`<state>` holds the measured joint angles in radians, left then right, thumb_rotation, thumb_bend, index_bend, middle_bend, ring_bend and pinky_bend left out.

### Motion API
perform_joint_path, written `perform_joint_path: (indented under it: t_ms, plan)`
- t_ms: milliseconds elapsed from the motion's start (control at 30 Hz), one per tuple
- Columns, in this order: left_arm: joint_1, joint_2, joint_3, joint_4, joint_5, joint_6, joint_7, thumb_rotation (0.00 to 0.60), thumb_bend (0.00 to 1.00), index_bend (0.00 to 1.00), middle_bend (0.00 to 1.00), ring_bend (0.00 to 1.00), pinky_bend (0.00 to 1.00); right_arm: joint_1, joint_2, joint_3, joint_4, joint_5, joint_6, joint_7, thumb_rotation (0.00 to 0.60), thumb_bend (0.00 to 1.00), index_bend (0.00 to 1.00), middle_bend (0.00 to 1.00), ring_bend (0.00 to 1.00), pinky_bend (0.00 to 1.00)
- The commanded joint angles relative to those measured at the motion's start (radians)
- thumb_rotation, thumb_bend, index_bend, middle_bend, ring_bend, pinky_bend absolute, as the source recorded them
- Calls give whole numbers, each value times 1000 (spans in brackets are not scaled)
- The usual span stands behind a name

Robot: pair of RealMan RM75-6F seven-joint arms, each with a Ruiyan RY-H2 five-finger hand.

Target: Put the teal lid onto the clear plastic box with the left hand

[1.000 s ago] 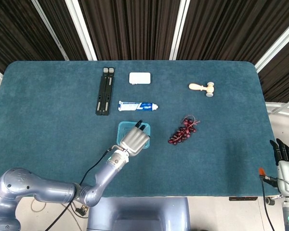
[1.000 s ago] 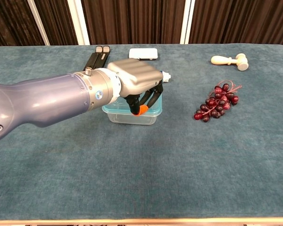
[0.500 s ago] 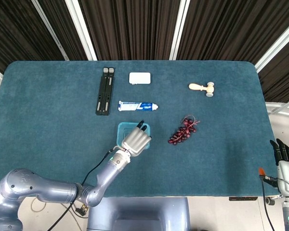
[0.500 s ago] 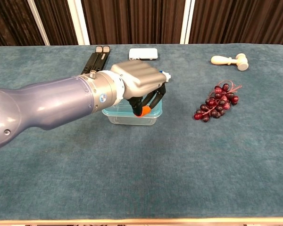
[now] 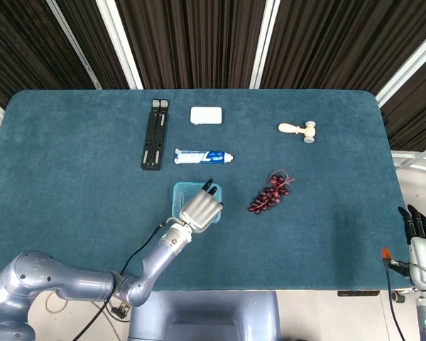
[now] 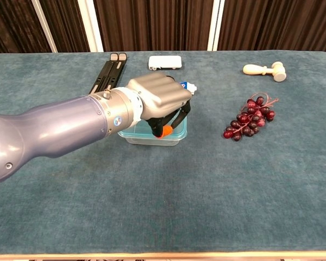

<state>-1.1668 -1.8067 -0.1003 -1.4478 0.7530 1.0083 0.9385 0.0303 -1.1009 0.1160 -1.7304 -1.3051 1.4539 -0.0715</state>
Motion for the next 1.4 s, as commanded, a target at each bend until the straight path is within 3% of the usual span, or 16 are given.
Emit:
perform_joint_path:
  t_ms: [33,1400]
  plan:
    - [4,-4,0,5,6,-1,-3,600,519,698,565,196,99,0,0,0,0,0,1,0,600,362,46,0,0,0]
    - [66,-56,18,140,72,-56,-38,600,519,699,565,196,99,0,0,1,-2,3,-1,1,600,363,46,0,0,0]
